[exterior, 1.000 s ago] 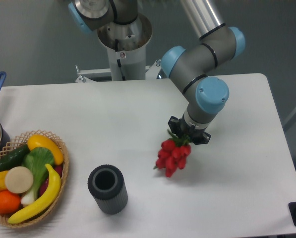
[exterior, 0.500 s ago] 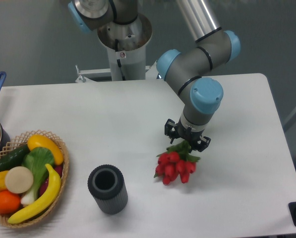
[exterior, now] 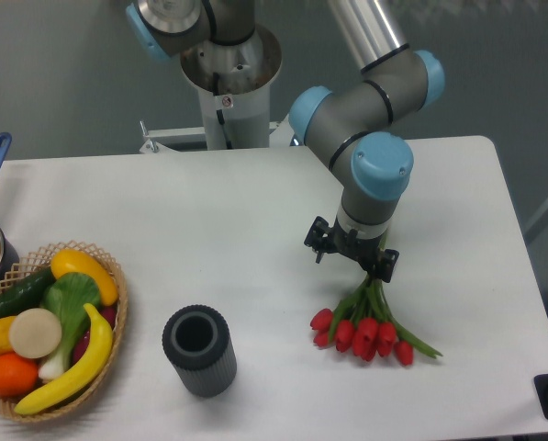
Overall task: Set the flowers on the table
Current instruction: 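Lower the tulips onto the table and open the gripper to release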
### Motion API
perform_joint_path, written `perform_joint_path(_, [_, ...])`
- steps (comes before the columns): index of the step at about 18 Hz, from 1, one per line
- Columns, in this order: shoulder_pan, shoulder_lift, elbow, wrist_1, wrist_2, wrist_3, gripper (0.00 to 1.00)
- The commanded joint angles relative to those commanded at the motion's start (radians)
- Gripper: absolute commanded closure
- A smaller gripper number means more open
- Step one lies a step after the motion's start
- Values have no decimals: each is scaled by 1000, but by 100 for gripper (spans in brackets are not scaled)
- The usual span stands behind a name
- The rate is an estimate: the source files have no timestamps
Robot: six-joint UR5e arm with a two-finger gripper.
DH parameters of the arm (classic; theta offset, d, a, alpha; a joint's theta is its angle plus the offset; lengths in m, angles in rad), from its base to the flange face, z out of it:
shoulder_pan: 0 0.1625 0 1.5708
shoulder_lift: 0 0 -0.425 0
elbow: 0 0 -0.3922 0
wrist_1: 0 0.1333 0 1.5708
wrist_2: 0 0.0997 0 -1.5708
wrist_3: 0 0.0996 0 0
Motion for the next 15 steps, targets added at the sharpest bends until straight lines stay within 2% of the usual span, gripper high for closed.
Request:
perform_joint_path(6, [41, 37, 43, -9, 28, 72, 0])
perform_joint_path(9, [60, 38, 51, -12, 40, 117, 0])
perform_joint_path(15, [58, 34, 51, -12, 55, 117, 0])
